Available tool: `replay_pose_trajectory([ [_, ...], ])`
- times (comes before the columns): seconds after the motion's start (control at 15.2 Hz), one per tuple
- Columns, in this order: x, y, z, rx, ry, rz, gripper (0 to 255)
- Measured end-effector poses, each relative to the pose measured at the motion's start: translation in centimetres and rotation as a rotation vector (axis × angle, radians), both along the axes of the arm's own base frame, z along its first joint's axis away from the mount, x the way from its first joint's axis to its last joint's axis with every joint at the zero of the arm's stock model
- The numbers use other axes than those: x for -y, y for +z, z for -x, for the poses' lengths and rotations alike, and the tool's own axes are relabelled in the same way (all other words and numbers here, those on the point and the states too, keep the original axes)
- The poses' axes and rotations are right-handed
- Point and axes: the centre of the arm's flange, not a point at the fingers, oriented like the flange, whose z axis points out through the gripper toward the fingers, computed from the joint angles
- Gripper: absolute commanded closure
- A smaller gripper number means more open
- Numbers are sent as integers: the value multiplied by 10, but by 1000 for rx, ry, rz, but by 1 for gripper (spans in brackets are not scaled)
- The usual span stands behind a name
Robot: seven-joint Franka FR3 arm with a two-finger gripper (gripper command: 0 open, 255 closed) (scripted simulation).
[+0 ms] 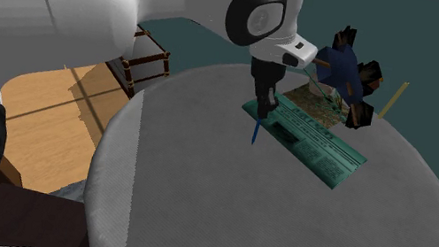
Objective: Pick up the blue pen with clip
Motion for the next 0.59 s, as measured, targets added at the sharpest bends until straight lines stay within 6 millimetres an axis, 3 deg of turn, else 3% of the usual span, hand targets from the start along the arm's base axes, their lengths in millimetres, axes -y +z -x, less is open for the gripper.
replay_pose_trajectory([
  [0.26,0,6,-1,0,0,0,255],
  [0.59,1,32,0,0,0,0,255],
])
